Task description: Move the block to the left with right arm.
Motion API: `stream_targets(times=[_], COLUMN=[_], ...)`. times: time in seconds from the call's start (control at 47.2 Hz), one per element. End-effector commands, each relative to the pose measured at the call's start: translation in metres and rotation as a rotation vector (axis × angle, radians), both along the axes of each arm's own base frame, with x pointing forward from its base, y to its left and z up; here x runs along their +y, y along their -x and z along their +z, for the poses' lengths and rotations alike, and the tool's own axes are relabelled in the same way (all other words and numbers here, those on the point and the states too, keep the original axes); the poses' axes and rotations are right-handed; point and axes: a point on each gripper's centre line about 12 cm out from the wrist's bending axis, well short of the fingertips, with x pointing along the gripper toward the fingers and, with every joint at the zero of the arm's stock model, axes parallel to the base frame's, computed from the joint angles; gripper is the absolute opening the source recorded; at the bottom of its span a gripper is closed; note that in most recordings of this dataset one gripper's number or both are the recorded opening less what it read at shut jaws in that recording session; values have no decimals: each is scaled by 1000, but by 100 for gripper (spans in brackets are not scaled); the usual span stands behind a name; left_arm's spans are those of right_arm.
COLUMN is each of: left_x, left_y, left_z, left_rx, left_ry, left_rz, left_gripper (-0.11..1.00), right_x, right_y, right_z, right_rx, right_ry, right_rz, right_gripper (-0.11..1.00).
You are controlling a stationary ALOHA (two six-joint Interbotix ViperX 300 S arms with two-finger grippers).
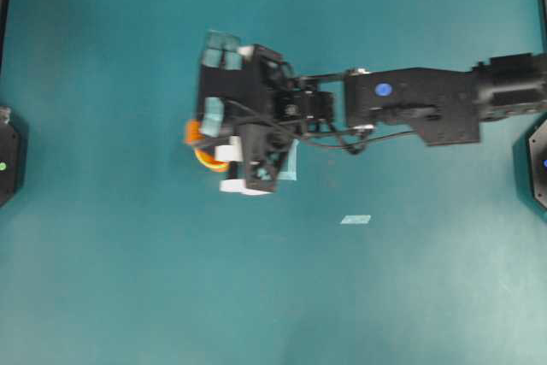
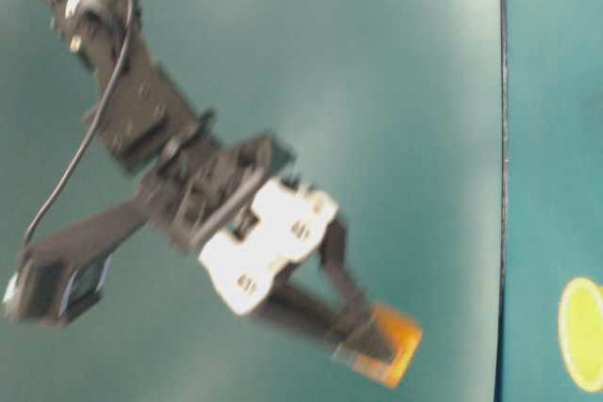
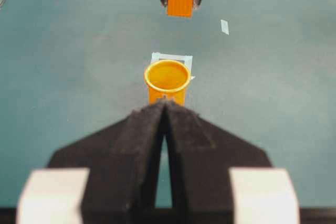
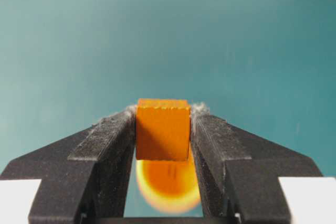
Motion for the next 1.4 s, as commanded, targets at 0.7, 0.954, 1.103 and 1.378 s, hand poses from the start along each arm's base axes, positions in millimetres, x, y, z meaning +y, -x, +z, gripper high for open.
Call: stream_targets(times=[0.7,0.954,1.103,1.378], left_x=[0,0,0,0], left_y=[3,4,5,5], left_z=[14,18,20,21], left_rx=[-35,-50,-58,-64], left_ry=[-14,-7,-6,-6], left_rz=[3,4,4,4], left_gripper=[0,0,0,0], right_x=[-20,-20,-20,-11], right_y=[-91,-92,-92,-94], right_z=[31,28,23,18], right_rx=[-238,-230,-220,-214], right_ry=[20,17,17,-4], right_rz=[-16,-17,-18,-9], right_gripper=[41,41,41,41])
